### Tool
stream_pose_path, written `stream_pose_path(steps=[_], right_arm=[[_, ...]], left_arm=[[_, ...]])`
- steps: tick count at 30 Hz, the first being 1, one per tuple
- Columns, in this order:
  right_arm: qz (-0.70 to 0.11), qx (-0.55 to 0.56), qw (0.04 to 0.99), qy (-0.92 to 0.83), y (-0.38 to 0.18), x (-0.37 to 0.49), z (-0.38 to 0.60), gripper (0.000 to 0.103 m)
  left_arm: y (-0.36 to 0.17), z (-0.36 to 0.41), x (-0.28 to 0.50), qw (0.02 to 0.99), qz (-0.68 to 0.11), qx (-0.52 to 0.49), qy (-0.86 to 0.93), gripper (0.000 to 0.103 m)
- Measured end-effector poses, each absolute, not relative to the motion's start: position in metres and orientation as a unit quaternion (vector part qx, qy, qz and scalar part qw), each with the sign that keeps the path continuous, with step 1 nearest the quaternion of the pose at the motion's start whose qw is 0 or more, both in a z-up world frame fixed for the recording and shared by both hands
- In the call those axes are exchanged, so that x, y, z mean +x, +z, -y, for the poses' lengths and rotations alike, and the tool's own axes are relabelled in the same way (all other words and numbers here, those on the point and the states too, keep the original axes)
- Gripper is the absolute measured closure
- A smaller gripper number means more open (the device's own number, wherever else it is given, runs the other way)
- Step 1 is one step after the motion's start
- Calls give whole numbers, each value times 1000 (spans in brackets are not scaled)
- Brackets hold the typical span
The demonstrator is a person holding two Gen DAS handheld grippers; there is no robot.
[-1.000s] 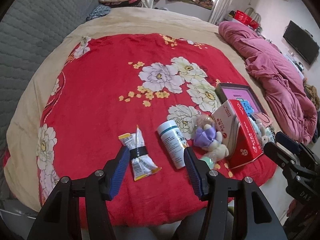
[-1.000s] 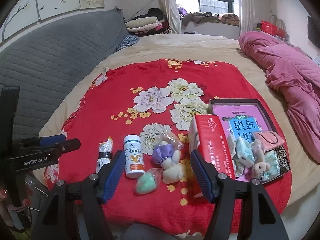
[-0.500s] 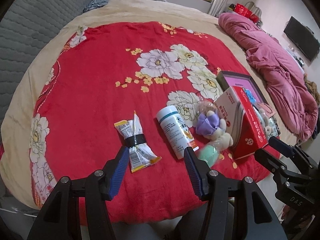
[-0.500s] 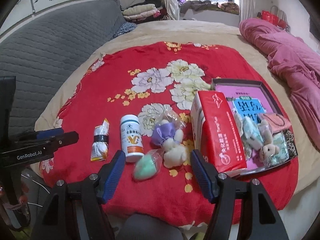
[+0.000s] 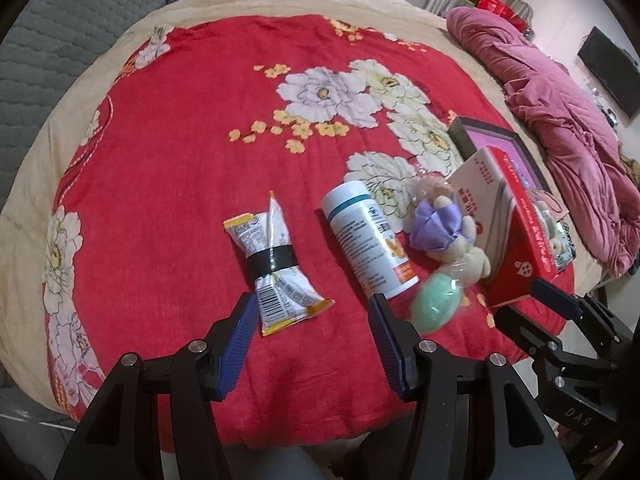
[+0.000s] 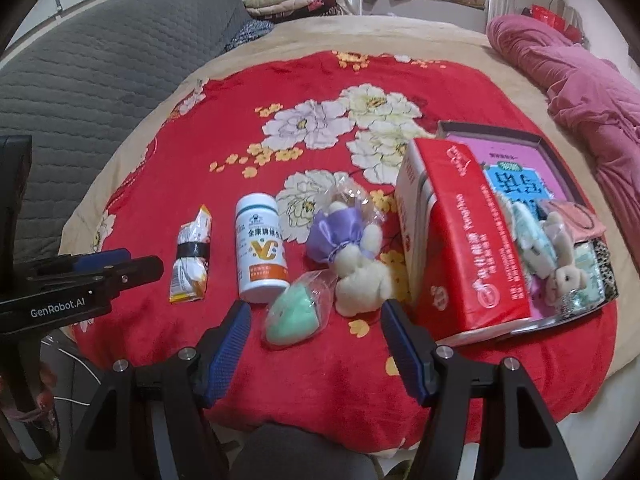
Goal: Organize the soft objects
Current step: 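Move both open grippers down toward the snack packet and green sponge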
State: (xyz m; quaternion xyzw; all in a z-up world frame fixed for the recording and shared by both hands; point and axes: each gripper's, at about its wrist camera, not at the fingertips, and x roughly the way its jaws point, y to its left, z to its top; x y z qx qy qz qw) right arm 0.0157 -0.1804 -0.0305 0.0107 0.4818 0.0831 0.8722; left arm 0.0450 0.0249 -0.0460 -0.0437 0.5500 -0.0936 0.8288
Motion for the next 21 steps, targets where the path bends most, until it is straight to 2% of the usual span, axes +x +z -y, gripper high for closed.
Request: stream_pose_path(steps=[21], right_arm=[[-527,-5,845,94,-78,38,154,36]], left_arm=[[-97,-50,79,805,-586,-77,-58,44]])
